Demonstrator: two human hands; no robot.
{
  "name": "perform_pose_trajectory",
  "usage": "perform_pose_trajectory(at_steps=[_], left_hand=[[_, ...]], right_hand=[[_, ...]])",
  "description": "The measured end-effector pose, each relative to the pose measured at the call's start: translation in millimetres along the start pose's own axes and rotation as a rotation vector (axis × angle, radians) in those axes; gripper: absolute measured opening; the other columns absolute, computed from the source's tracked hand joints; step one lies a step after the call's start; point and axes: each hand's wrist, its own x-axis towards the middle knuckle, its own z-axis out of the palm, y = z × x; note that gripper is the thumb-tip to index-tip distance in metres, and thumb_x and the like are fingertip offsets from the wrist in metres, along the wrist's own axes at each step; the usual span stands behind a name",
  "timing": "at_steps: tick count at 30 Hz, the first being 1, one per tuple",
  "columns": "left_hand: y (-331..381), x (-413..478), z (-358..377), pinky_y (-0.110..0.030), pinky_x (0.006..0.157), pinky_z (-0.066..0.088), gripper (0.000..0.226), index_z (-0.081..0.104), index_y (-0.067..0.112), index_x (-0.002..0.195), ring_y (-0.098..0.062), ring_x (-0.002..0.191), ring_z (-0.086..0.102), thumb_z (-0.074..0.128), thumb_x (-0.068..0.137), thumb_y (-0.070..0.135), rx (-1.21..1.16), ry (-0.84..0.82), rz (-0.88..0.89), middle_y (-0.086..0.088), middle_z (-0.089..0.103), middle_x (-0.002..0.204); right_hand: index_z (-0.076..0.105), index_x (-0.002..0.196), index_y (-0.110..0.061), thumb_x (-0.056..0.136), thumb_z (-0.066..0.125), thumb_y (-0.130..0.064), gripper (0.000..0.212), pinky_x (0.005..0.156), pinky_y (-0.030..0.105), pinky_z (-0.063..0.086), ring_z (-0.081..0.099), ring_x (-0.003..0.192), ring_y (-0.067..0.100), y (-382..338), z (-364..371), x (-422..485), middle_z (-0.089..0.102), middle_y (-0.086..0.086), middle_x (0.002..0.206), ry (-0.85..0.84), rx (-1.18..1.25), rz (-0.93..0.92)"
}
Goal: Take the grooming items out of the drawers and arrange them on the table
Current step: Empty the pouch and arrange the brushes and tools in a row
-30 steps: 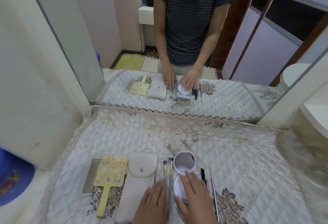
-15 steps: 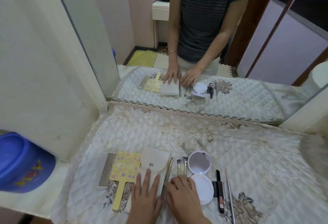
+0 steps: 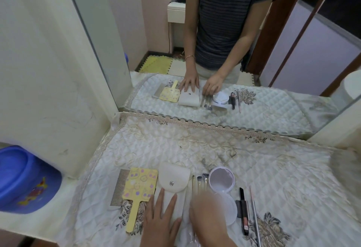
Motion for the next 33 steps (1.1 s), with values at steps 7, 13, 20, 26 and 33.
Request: perform_pose_trajectory(at_steps=[7,13,20,26,33], left_hand=[[17,-4,-7,-0.047,0.074,0.054,0.049,0.027,0.041,0.129,-0.028,0.112,0.041,0.011,0.089,0.062,-0.011,-0.025,-0.052,0.005,0.018,0.142],[16,-2,0,-0.049,0.075,0.054,0.051,0.028,0.039,0.129,-0.03,0.118,0.037,0.014,0.087,0.064,0.023,0.003,0.009,0.009,0.006,0.154],[23,1,-9,-0.044,0.068,0.056,0.059,0.044,0.033,0.121,-0.024,0.109,0.04,0.006,0.087,0.064,0.093,-0.097,-0.087,0.002,0.041,0.129],[-37,17,-24,-0.031,0.109,0.017,0.058,0.037,0.017,0.129,-0.025,0.134,0.021,0.008,0.094,0.053,0.04,0.011,-0.183,-0.013,0.039,0.134],[-51,14,-19,-0.022,0.112,-0.007,0.053,0.0,0.026,0.146,-0.012,0.143,-0.013,0.005,0.097,0.046,0.1,-0.123,-0.105,0.004,-0.016,0.156]], right_hand=[[0.061,0.055,-0.027,0.06,0.052,-0.031,0.012,0.075,0.032,0.027,0.038,0.078,0.012,5,-7,-1,0.059,-0.013,0.06,-0.015,0.045,0.015],[0.064,0.081,-0.028,0.065,0.047,-0.035,0.024,0.079,0.027,0.031,0.045,0.09,0.013,30,-25,-12,0.069,-0.006,0.079,0.097,0.194,0.077],[0.048,0.111,-0.025,0.06,0.049,-0.055,0.059,0.087,0.03,0.032,0.044,0.103,0.015,60,-26,-34,0.07,0.005,0.104,-0.126,0.174,0.187],[0.05,0.109,-0.025,0.081,0.034,-0.048,0.039,0.084,0.03,0.033,0.046,0.102,0.013,50,-29,-29,0.063,-0.004,0.109,-0.13,0.235,0.157],[0.049,0.108,-0.025,0.086,0.012,-0.059,0.055,0.083,0.027,0.034,0.046,0.102,0.014,44,-33,-24,0.071,0.005,0.101,-0.202,0.292,0.193]])
